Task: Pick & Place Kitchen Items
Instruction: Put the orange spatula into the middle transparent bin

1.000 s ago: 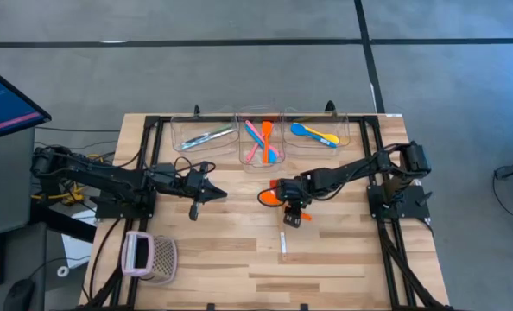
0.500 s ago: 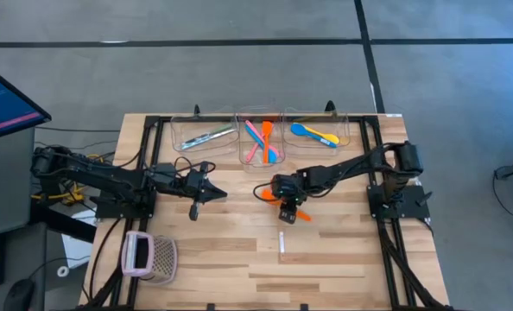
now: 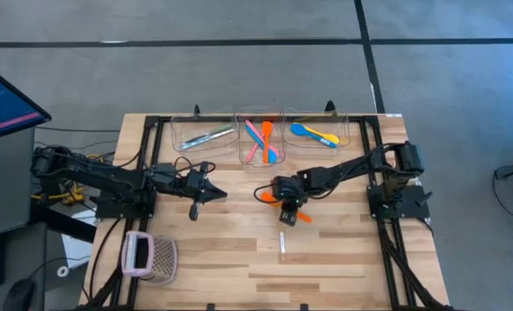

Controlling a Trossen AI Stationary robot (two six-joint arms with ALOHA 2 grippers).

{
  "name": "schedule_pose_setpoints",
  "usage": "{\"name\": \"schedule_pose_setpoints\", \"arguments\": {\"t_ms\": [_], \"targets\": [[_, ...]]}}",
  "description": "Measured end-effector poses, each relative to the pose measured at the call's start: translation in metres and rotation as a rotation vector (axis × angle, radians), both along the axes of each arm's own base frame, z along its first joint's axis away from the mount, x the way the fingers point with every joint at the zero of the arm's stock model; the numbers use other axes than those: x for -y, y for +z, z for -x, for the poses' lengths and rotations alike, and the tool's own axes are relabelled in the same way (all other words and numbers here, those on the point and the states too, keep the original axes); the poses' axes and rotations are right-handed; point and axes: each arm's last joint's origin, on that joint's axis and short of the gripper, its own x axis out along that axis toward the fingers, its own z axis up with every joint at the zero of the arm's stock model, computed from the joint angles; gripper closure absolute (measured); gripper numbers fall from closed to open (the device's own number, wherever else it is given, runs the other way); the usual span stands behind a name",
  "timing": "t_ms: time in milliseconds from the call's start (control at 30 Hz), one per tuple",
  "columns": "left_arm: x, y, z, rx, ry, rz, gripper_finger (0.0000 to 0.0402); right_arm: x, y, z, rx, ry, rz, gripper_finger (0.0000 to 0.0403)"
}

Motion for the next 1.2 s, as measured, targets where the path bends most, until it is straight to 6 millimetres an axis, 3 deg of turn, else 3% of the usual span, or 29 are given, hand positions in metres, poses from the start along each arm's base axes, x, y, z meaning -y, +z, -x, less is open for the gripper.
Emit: {"name": "schedule_pose_setpoints", "arguments": {"t_ms": [133, 333, 567, 800, 1033, 1200], "targets": [[0.000, 0.000, 0.000, 0.000, 0.004, 0.000, 0.0400, 0.001, 0.000, 0.001, -0.013, -0.021, -0.005, 0.0386], [0.000, 0.000, 0.000, 0.001, 0.005, 0.000, 0.0400, 0.001, 0.002, 0.000, -0.026, -0.054, -0.013, 0.0386], [0.000, 0.000, 0.000, 0.001, 0.004, 0.000, 0.0400, 0.001, 0.022, -0.007, -0.099, -0.011, 0.020, 0.0397], [0.000, 0.000, 0.000, 0.002, 0.003, -0.001, 0.0400, 0.004, 0.071, -0.010, -0.070, 0.006, 0.047, 0.0400], [0.000, 0.000, 0.000, 0.002, 0.003, -0.003, 0.0400, 0.020, 0.146, -0.010, 0.199, -0.050, 0.085, 0.0402], [0.000, 0.000, 0.000, 0.002, 0.002, -0.002, 0.0400, 0.030, 0.189, -0.012, 0.368, -0.122, 0.170, 0.0402]]}}
